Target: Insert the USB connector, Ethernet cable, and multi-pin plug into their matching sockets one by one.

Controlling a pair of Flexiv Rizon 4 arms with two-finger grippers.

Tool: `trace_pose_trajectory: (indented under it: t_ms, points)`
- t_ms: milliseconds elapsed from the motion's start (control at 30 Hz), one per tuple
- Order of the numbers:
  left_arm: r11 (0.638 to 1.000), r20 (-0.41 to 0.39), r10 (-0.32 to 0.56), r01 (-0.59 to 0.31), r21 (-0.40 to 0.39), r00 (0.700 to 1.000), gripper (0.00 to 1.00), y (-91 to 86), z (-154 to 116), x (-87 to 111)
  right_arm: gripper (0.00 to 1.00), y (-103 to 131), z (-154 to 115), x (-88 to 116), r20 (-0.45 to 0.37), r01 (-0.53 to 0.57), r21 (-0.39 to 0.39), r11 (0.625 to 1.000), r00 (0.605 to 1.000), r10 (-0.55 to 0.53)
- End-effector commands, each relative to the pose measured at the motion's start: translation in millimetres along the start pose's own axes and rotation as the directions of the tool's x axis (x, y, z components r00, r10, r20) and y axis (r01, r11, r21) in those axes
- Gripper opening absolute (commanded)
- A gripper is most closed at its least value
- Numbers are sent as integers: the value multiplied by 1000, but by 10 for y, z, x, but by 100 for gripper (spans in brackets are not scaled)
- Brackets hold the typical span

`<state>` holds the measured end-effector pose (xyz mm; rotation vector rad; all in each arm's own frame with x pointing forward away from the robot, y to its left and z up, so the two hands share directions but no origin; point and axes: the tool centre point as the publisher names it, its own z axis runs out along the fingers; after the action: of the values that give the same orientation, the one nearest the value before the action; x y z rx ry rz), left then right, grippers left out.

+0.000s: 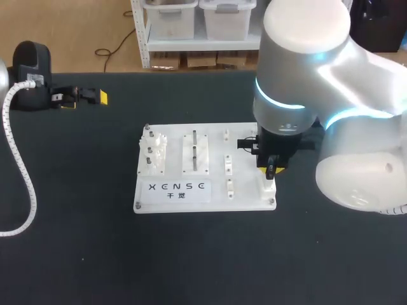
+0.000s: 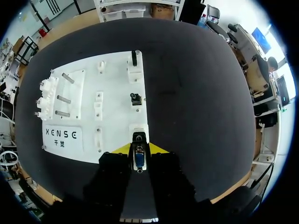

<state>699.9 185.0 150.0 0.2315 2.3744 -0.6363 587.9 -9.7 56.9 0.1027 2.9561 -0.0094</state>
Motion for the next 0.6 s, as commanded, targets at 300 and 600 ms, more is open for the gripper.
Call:
trace_pose_trajectory:
  t_ms: [300, 600]
  points:
    - [1000, 0, 0, 0, 0, 1000, 100, 0, 0, 0, 0, 29, 301, 45, -62, -21, -35, 999, 998, 19]
    - [1000, 0, 0, 0, 0, 1000, 100, 0, 0, 0, 0, 60, 441, 22, -86, -12, -47, 999, 996, 7]
